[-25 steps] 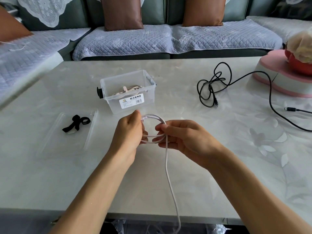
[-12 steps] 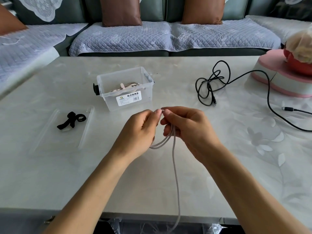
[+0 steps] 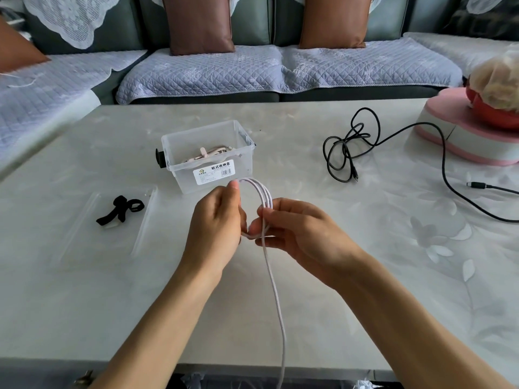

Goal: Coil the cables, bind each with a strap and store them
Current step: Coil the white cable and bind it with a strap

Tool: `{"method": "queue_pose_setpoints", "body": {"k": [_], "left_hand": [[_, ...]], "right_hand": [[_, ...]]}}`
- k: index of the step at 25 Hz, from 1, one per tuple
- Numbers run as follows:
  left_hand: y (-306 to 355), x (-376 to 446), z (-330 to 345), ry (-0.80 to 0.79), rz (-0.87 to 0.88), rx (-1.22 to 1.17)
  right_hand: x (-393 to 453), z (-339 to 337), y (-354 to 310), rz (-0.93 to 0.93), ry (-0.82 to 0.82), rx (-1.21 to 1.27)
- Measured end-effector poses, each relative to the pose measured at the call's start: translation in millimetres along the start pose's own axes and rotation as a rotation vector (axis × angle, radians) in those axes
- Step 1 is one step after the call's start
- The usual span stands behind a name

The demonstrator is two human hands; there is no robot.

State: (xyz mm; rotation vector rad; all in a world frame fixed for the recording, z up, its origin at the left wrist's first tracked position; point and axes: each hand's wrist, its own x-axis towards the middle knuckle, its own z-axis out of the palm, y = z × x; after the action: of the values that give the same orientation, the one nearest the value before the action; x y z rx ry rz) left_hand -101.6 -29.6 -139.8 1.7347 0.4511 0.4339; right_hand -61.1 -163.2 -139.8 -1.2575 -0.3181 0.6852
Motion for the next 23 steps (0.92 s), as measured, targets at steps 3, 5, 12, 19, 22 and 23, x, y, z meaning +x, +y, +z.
{"method": "queue_pose_setpoints", "body": {"k": [3,5,12,19,22,23], "left_hand": [[4,-3,-5,-0.128,-0.042,0.005],[5,-5,-6,-0.183,-0.061,0.04],[-2,-1,-14,-0.14,0.281,0.399],[-5,5,1,0.237,0.134,0.273],[-8,7,8,0.258,-0.071,0.084],[-8,6,10,0.242,-0.129,0.002]], "right_hand": [[3,-1,-2,-0.023,0.156,0.023],[4,-1,1,-0.059,0.231,-0.22],[2,-5,-4,-0.087,0.176,-0.436],[1,-1,8,-0.05,0.107,-0.055],[3,5,14,-0.223,0.069,-0.069],[4,7,16,-0.265,0.073,-0.053]]}}
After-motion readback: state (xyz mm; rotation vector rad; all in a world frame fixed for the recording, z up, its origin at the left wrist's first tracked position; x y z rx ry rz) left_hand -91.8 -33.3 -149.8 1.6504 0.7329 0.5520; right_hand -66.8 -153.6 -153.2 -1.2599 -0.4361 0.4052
